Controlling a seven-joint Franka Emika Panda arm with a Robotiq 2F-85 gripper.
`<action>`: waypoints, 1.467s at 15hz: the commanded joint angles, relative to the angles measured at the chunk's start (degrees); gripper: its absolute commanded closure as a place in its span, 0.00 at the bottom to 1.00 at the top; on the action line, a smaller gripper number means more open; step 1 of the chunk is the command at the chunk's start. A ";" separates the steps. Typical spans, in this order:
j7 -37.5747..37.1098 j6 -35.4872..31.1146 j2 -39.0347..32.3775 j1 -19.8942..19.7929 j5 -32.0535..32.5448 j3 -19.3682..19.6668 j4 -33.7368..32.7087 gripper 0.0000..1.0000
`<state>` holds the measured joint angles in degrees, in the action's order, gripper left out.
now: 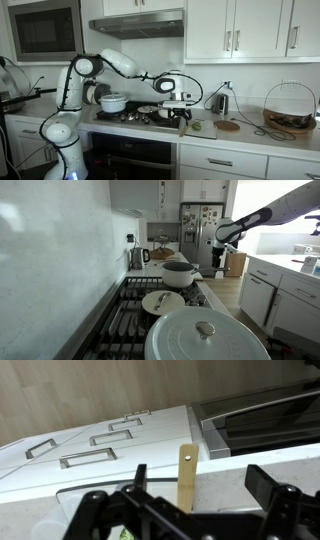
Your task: Remove the wooden spatula from the chopping board and use it to stir the contents in the pot on the right side of the stove, return the wooden spatula to the chopping board
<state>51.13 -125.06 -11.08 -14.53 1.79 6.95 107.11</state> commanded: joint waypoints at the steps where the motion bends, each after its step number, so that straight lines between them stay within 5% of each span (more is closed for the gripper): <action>1: -2.81 -3.40 2.66 1.05 1.26 0.51 5.07 0.00; 11: -5.82 -9.49 1.36 1.09 0.41 0.35 8.85 0.00; 22: -4.02 -5.16 -1.00 0.75 0.44 0.23 6.41 0.00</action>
<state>46.92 -132.81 -11.49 -13.96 1.78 6.95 115.01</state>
